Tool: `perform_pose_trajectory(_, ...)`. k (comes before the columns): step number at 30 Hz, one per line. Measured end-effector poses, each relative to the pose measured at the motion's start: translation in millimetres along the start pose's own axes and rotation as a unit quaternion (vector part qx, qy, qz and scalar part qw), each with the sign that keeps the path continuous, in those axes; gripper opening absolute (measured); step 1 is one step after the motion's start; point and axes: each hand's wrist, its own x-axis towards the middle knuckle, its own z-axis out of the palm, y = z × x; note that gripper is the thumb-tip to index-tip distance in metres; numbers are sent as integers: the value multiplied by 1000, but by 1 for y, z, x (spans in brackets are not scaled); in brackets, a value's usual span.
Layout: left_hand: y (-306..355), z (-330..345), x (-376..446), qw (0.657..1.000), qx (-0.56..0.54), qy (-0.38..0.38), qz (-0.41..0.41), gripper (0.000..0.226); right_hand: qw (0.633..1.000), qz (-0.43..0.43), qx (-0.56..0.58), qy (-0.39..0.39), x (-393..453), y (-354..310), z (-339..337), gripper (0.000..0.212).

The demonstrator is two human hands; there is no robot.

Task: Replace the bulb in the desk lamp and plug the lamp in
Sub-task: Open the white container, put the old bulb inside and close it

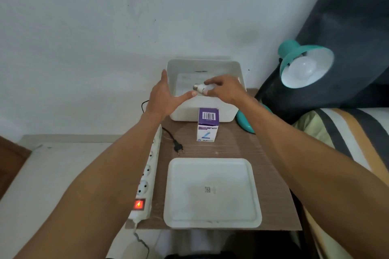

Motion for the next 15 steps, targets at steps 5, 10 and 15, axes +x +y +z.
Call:
perform_pose_trajectory(5, -2, 1, 0, 1000, 14, -7, -24, 128, 998, 16, -37, -45, 1, -1, -3, 49)
perform_pose_trajectory(10, 4, -4, -4, 997, 41, -49, -48, 134, 1000, 23, -4, -7, -14, -5, -5, 62)
perform_pose_trajectory(15, 22, -15, -6, 983, 137, -76, -94, 141, 998, 3, -15, 63, -39, -7, -18, 55)
